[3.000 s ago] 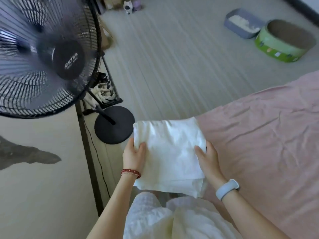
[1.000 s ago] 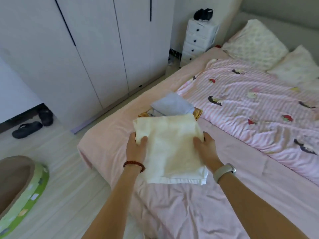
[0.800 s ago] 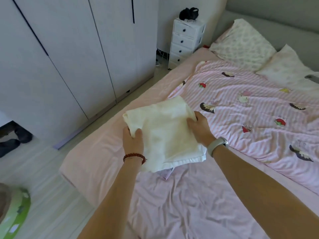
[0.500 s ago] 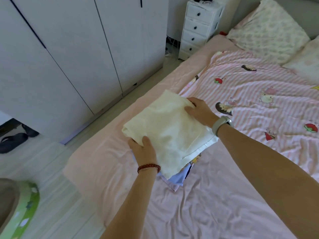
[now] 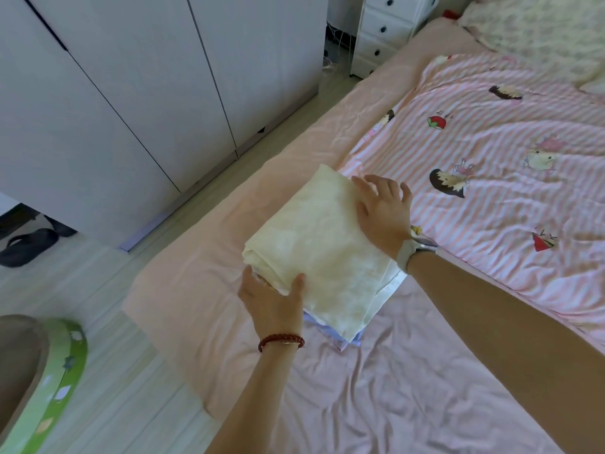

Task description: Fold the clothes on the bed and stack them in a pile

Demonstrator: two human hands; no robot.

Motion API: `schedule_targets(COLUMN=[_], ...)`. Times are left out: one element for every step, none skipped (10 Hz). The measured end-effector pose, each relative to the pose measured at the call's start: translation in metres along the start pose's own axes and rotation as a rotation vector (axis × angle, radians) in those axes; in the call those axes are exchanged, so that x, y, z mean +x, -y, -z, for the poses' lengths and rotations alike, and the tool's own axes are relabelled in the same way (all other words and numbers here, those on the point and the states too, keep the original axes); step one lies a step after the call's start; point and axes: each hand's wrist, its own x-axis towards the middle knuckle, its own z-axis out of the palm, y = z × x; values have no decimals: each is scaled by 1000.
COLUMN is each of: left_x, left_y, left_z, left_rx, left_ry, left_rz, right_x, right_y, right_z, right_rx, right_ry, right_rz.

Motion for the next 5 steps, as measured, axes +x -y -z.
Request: schedule_targets(left_x=[-3,9,25,33,31], left_y=[-8,-22,-20,-18,-18], left_z=[5,-9,-26,-34,-34], left_rx=[444,832,1036,1080,1044], left_ry=[-211,58,389,484,464], left_rz=[-505,-783,-630,-545,-544], right_x=[-20,-28,-31,-27,-18], right_y=[9,7,2,2,9], right_z=[-5,-20,-25,-18,6], right_rx=[-101,-103,-114,-113,181], right_ry=[120,339,406,464,389], right_rz=[140,82,56,70,-94])
